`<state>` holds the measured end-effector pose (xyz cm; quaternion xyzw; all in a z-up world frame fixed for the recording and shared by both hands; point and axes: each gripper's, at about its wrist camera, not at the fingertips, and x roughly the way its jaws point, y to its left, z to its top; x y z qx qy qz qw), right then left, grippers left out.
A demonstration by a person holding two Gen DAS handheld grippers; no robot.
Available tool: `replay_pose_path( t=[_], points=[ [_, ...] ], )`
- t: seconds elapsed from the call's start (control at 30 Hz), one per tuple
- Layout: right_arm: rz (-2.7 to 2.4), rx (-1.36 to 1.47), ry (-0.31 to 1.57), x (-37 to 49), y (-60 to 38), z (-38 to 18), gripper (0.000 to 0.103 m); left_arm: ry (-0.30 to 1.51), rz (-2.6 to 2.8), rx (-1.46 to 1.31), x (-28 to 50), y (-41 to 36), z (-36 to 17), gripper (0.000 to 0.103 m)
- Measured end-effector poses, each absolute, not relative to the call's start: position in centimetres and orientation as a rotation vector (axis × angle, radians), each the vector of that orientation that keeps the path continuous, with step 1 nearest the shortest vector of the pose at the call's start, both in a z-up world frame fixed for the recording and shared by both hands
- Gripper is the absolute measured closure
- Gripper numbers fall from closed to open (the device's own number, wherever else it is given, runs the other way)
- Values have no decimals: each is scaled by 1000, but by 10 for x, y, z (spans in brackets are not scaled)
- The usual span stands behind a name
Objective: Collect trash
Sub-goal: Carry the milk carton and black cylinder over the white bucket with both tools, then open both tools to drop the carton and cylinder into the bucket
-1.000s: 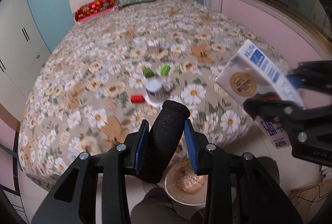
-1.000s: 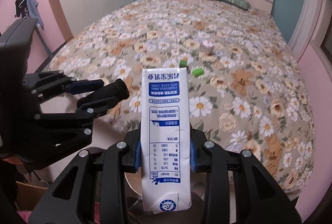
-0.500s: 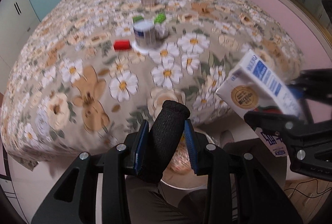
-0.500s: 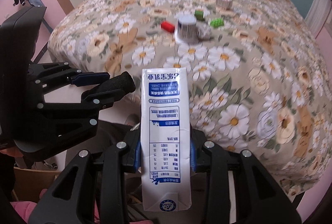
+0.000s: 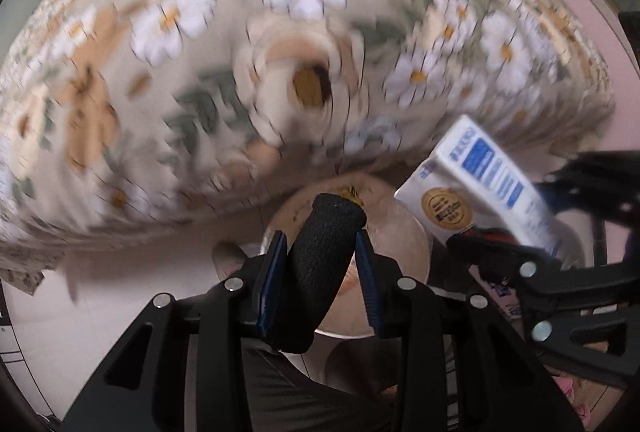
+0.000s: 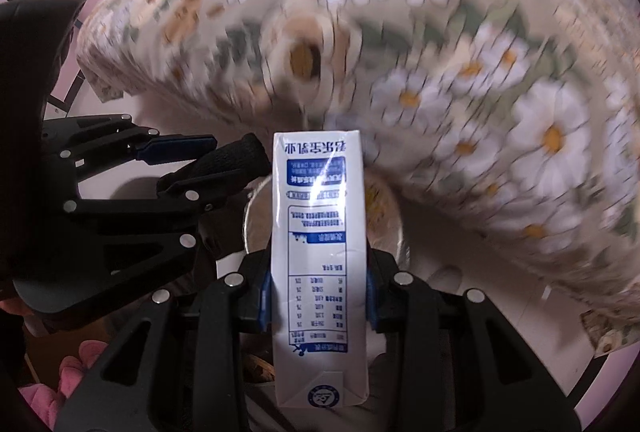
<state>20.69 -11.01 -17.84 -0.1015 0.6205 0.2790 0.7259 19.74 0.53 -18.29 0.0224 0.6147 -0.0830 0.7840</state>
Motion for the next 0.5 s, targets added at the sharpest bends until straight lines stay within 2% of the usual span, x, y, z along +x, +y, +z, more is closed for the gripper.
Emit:
replay_pose_path(
  t=[0.5],
  points=[
    [560,-127,1577,204,-113,-314,67,1518,-126,-23,199,1,-305,66]
  ],
)
